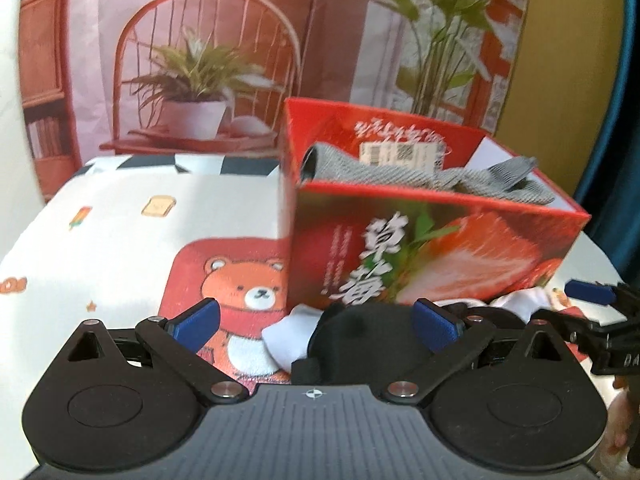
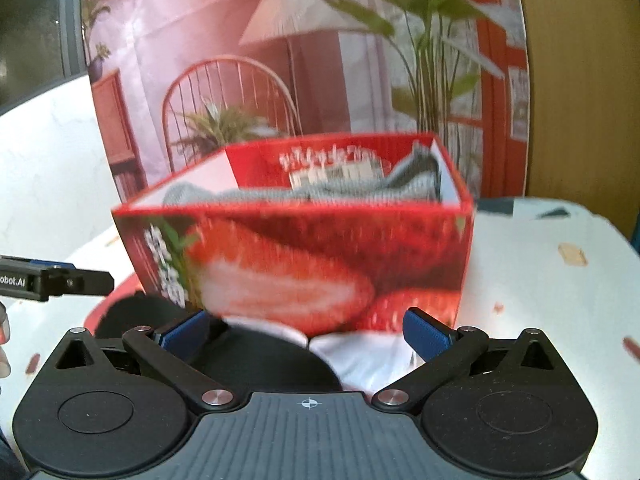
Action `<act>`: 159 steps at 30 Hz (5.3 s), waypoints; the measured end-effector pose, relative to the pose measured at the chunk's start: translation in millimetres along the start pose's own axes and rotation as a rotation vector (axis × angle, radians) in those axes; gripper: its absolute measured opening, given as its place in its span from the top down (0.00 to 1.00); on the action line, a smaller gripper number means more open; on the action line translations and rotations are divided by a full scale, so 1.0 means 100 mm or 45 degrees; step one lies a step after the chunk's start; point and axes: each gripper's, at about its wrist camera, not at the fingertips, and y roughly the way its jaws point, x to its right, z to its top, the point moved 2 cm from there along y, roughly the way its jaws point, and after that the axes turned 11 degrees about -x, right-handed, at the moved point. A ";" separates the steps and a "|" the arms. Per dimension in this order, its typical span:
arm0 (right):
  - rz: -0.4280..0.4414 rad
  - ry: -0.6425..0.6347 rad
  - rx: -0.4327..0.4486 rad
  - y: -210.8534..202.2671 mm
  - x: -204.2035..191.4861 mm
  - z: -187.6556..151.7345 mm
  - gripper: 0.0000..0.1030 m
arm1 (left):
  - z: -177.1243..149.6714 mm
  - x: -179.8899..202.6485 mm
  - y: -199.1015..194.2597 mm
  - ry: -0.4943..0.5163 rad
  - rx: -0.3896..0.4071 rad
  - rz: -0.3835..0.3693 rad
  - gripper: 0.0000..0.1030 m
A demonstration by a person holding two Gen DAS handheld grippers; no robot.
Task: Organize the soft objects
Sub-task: 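Release the grey cloth into the box and move both tools to the black eye mask, then close the left and right grippers on the black eye mask, then lift the black eye mask with both grippers over the red box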
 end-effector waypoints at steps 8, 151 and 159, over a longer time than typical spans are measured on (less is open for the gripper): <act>-0.038 0.002 -0.096 0.28 -0.08 -0.28 0.00 | -0.15 -0.02 0.28 -0.029 -0.066 -0.014 0.11; 0.111 0.099 -0.071 -0.28 -0.01 -0.34 0.80 | -0.55 0.08 -0.36 -0.128 0.043 -0.167 0.66; 0.157 0.013 -0.020 -0.48 -0.16 -0.18 0.83 | -0.42 0.09 -0.60 -0.071 0.130 -0.197 0.86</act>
